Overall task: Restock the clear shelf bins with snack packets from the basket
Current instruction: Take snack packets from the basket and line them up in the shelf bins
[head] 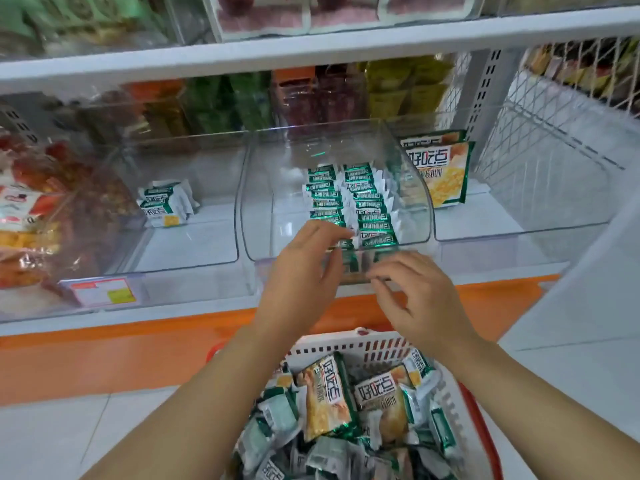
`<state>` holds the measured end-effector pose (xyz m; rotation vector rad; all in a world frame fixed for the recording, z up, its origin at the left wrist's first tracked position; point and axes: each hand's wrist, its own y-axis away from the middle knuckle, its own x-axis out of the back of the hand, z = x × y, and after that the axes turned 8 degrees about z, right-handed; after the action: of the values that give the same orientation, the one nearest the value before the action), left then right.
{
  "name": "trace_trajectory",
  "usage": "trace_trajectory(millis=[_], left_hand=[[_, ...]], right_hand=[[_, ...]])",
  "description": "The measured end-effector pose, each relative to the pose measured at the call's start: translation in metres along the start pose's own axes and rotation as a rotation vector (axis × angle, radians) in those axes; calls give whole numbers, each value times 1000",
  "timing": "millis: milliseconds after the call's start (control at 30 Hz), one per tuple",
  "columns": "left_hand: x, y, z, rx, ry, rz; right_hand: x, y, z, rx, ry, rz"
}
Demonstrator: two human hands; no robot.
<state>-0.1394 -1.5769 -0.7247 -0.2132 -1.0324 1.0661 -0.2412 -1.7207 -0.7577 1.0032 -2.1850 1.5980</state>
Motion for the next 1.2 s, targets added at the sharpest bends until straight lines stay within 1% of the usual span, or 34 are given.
trace_trajectory(millis=[33, 67, 100, 133, 167, 233, 267, 300, 367, 433, 500, 600, 667, 767, 833, 933, 1000, 1067, 1133, 1200], left_hand=[[-1, 19, 1, -71, 44, -14], [-5, 39, -2, -113, 55, -60], [-11, 58, -8, -116, 47, -118], [-18, 76, -16, -70, 33, -181], [-26, 94, -26, 16, 14, -241], [-39, 125, -45, 248, -42, -376], [-44, 138, -56, 347, -91, -485], [-49, 149, -67, 410, -164, -630], [-54, 166, -85, 467, -332, -903], [-54, 176, -96, 531, -445, -1069], [-53, 180, -102, 579, -484, -1166], [-48, 176, -101, 558, -453, -1230], [-47, 173, -100, 555, -420, -1229], [-46, 177, -107, 622, -367, -1190], [-44, 178, -111, 641, -345, -1179], [-37, 174, -107, 632, -317, -1179], [-32, 165, -99, 633, -273, -1146], [-23, 151, -87, 640, -181, -1067], [-13, 132, -74, 628, -87, -944], [-2, 114, -61, 606, -57, -795]], right_hand=[[-2, 14, 1, -41, -24, -27], [-6, 27, 4, -109, -35, -97], [-10, 40, 7, -195, -24, -205], [-15, 52, 12, -285, 0, -340], [-20, 65, 19, -366, 22, -486], [-26, 87, 30, -509, 58, -770], [-30, 97, 35, -554, 82, -896], [-34, 106, 38, -589, 103, -999], [-45, 118, 37, -675, 118, -1143], [-61, 127, 31, -739, 100, -1213], [-79, 131, 21, -791, 47, -1206], [-103, 135, 4, -912, -59, -1076], [-115, 138, -4, -1001, -82, -962], [-127, 146, -10, -1098, -4, -802], [-132, 149, -13, -1138, -3, -766], [-130, 146, -15, -1207, -85, -785], [-121, 138, -14, -1174, -66, -775], [-108, 121, -15, -1089, -17, -740], [-91, 98, -19, -968, 21, -692], [-71, 73, -25, -820, 58, -672]])
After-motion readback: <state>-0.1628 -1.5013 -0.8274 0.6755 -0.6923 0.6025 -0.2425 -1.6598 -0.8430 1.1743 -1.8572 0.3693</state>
